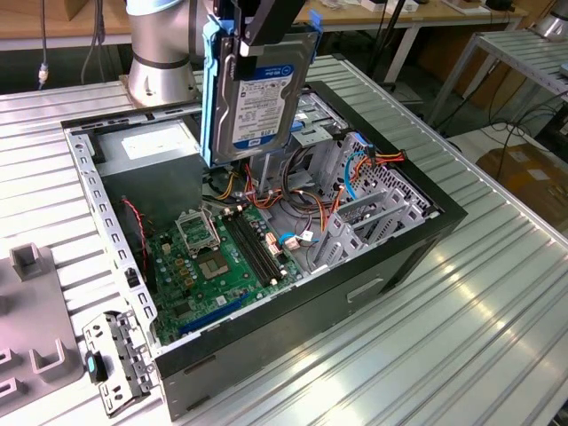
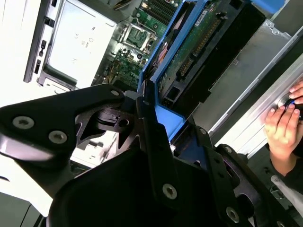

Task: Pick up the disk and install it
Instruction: 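Insert the disk into the insertion slot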

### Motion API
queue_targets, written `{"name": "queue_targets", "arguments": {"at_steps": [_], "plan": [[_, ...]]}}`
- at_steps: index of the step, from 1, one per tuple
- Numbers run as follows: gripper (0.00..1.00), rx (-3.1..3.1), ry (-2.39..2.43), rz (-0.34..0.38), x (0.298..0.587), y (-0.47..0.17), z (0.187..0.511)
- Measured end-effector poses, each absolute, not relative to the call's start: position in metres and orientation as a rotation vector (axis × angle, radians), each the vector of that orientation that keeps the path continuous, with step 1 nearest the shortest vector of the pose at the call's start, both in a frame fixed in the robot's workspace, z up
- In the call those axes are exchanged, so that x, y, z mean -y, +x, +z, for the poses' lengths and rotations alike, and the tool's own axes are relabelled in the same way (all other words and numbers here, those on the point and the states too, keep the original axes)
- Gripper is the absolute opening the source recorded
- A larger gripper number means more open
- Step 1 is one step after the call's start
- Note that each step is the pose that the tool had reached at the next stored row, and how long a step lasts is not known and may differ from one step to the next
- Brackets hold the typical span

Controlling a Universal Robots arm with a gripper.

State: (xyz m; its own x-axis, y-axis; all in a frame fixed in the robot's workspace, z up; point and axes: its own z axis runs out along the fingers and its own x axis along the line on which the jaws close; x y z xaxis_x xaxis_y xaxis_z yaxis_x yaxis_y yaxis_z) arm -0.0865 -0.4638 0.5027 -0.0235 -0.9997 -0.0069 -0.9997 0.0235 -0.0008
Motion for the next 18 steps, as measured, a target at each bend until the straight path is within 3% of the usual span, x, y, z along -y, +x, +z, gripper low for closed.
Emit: {"name": "queue_targets", "arguments": {"at_steps": [18], "plan": [[0.37, -2.244, -2.191, 0.007, 0.498, -0.082, 0.502]]}}
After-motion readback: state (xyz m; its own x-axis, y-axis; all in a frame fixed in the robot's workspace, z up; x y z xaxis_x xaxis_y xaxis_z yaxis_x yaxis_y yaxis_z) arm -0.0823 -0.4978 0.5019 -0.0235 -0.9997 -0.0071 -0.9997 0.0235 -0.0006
